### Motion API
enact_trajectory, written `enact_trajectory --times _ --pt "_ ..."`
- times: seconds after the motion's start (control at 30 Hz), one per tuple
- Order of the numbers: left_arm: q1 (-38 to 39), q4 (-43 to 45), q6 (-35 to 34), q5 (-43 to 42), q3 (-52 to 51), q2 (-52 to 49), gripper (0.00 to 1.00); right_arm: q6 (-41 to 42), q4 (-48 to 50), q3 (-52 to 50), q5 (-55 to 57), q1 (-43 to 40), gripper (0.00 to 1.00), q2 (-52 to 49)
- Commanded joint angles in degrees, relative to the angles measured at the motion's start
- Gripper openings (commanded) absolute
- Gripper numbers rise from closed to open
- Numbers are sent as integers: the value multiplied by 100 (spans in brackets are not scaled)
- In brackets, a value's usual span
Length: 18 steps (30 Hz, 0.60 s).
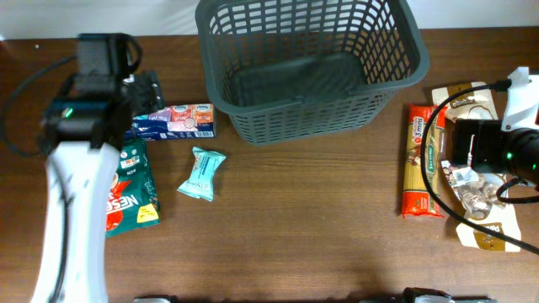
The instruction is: Pack container
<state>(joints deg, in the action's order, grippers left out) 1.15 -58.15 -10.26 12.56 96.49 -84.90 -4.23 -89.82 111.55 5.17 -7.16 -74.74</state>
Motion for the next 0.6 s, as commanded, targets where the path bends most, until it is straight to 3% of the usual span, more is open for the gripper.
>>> enact_trajectory --times 0.0,0.33,0.57 --pt "-15 125 44 -188 144 728 77 63 0 96 111 -37 99 33" --pt "-680 -107 -431 1187 144 2321 77 63 0 96 111 -37 99 33" --pt "-1886 -348 -472 1056 144 2719 77 63 0 96 111 -37 99 33"
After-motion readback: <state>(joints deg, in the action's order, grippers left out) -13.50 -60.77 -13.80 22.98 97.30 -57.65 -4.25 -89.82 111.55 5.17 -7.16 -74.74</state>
